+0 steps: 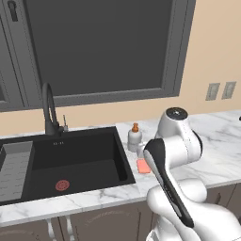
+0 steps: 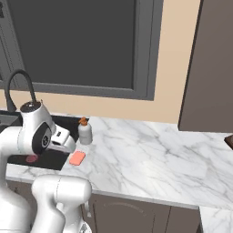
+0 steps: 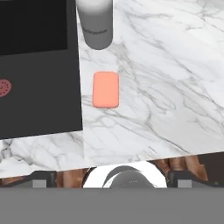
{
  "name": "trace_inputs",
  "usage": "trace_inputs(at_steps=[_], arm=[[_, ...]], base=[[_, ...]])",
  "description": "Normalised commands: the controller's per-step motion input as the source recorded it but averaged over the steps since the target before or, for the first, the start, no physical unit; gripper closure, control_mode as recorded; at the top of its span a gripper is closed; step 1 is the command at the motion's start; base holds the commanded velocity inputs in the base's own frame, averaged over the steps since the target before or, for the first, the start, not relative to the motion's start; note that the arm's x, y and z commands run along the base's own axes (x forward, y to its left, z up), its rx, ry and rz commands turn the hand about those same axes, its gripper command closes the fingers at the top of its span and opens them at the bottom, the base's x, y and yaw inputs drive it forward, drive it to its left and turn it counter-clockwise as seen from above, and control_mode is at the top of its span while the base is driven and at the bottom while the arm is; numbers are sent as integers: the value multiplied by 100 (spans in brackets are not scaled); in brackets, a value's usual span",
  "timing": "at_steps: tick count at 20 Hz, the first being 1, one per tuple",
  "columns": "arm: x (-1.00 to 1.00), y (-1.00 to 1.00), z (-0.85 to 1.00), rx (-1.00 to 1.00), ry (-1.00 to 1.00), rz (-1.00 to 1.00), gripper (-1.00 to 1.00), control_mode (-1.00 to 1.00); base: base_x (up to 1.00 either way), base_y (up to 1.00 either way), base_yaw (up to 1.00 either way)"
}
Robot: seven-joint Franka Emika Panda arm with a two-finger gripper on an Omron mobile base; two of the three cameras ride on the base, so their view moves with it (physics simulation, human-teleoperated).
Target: Locate and retrieve the soap dispenser and bar soap from the cabinet. Place them next to the sink.
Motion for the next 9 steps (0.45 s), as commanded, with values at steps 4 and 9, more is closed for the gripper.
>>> trace_inputs(at_steps=[4,9], arm=[[0,-25,30,-3,0,2,-100,-100],[-3,-32,11,-1,0,1,-100,-100]], base=[[0,0,0],[0,0,0]])
